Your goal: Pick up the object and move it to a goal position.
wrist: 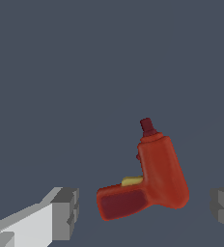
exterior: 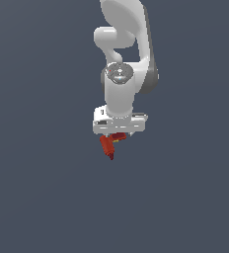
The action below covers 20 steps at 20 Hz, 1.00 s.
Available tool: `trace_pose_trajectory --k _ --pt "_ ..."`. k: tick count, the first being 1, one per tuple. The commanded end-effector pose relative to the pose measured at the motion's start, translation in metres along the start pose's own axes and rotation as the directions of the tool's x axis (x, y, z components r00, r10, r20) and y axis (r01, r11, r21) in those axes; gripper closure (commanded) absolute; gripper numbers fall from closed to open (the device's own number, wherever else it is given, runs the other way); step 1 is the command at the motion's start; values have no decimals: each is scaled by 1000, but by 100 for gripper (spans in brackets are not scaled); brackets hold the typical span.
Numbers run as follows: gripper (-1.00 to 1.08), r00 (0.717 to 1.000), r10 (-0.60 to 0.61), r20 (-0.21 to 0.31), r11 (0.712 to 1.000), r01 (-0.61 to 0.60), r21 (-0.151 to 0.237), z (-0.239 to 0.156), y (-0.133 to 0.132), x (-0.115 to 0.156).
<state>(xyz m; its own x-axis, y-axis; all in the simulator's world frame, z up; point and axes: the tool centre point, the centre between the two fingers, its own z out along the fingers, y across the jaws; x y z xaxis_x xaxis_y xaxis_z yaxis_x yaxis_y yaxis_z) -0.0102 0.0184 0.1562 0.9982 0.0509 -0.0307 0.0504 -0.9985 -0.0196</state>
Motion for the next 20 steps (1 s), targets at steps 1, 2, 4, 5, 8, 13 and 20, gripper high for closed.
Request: trace_pose_trajectory --k 1,2,4,5,8,13,20 --pt "-100 1000 0 0 1000 0 0 0 0 0" --pt "-100 1000 1 0 1000 -1 0 0 0 0" --pt "-100 1000 9 1 1000 -9 4 -1 1 0" --pt "-100 1000 15 1 1000 -15 8 -3 2 0" --pt "-100 1000 20 2 1000 -20 13 -5 3 1" --pt "-100 1000 29 2 1000 -29 10 -3 3 0" --pt "-100 996 88 4 996 -88 -4 6 3 -4"
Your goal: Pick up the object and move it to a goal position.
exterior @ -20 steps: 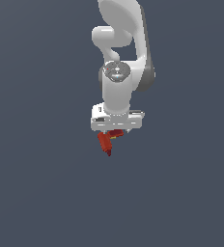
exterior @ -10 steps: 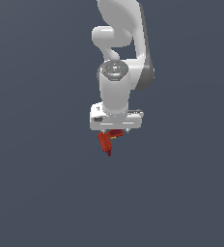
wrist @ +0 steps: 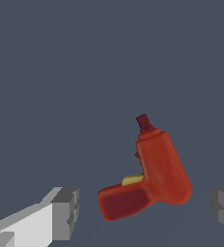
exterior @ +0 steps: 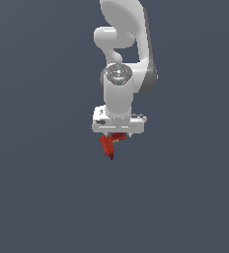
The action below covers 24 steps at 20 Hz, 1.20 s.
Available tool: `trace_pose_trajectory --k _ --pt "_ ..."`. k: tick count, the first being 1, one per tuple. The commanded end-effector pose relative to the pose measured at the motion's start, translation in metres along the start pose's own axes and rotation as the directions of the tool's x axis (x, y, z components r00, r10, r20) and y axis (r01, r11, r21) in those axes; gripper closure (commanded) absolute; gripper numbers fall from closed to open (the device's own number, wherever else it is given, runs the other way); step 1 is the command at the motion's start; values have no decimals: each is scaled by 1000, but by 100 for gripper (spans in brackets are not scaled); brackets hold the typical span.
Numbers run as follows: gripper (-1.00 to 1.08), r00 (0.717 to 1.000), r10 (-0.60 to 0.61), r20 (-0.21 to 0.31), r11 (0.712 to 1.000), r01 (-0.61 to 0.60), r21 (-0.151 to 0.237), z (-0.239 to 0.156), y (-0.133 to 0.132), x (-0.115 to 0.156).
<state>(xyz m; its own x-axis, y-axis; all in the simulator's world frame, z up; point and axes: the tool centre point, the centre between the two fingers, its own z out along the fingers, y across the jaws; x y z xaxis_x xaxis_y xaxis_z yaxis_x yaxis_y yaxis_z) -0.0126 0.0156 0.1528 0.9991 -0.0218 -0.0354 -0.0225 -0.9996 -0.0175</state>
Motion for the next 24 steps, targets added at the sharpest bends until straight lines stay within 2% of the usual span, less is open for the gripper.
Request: trace_pose_trajectory --k 1,7,12,18,24 --pt "-100 1000 29 0 1000 -29 -7 5 0 -2" --pt "-100 992 129 -3 991 -129 -30 20 0 -9" --pt "-100 972 236 -12 970 -237 -55 35 1 -17" --pt "-100 932 361 -32 928 -363 -82 53 3 -27" --pt "-100 877 477 -61 871 -481 -102 69 5 -38"
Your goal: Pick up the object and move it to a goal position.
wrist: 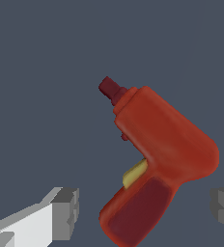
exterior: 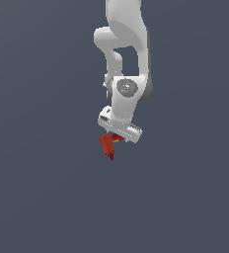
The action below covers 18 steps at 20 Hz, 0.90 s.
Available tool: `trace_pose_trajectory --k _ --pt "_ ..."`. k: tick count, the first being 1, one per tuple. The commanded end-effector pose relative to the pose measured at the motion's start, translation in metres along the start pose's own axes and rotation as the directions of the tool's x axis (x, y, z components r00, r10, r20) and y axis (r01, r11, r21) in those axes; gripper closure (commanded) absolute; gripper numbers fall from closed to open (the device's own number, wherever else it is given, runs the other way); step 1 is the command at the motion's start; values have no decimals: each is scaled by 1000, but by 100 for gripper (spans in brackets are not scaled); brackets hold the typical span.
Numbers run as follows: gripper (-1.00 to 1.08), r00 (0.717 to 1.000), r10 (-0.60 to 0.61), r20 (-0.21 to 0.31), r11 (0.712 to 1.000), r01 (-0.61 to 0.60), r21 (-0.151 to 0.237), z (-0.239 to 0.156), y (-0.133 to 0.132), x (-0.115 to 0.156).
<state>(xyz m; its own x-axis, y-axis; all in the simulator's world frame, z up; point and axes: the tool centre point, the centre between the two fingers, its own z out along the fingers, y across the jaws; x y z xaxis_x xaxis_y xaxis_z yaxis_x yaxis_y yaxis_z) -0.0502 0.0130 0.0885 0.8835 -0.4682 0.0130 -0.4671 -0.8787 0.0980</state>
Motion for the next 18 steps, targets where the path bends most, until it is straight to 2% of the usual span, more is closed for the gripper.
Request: trace_pose_trajectory --k 1,10,18 --pt "-100 998 56 -8 998 -56 -10 7 2 -4" --pt "-100 974 224 -42 974 -225 -34 26 11 -17" --pt "-100 952 299 -60 952 -302 -41 34 15 -22"
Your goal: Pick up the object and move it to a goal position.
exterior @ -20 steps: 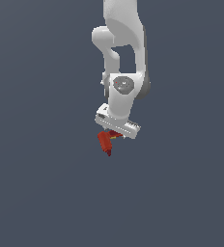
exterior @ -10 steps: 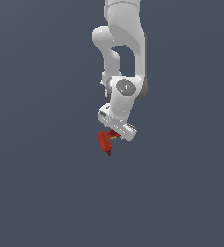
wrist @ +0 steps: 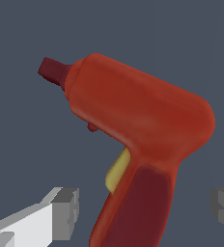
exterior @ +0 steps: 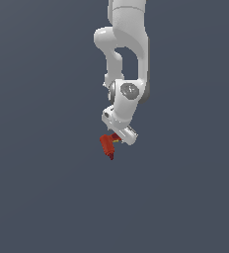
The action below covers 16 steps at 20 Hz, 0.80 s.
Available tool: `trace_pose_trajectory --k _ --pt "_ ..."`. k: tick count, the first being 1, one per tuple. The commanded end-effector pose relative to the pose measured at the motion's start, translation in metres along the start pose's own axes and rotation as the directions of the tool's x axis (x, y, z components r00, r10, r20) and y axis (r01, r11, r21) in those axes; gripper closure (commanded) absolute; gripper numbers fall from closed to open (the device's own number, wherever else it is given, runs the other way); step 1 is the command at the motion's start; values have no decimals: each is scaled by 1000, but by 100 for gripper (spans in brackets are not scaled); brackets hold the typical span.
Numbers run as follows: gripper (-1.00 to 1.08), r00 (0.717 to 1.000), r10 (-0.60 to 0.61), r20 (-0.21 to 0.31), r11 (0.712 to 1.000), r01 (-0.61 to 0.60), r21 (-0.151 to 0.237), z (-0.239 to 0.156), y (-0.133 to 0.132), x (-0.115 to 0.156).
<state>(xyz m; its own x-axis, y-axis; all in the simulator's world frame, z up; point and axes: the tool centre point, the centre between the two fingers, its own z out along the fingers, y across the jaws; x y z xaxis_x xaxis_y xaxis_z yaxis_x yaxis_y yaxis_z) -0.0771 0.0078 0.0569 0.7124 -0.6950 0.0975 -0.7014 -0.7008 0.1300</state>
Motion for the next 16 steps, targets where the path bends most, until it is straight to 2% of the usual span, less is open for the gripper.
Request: trace_pose_trajectory --k 1,9,16 --pt "-100 1000 17 -4 1000 -17 -2 2 1 -1" --pt "-100 1000 22 -5 1000 -22 -3 5 1 -1" --pt "-100 1000 25 -5 1000 -25 -3 27 2 -2"
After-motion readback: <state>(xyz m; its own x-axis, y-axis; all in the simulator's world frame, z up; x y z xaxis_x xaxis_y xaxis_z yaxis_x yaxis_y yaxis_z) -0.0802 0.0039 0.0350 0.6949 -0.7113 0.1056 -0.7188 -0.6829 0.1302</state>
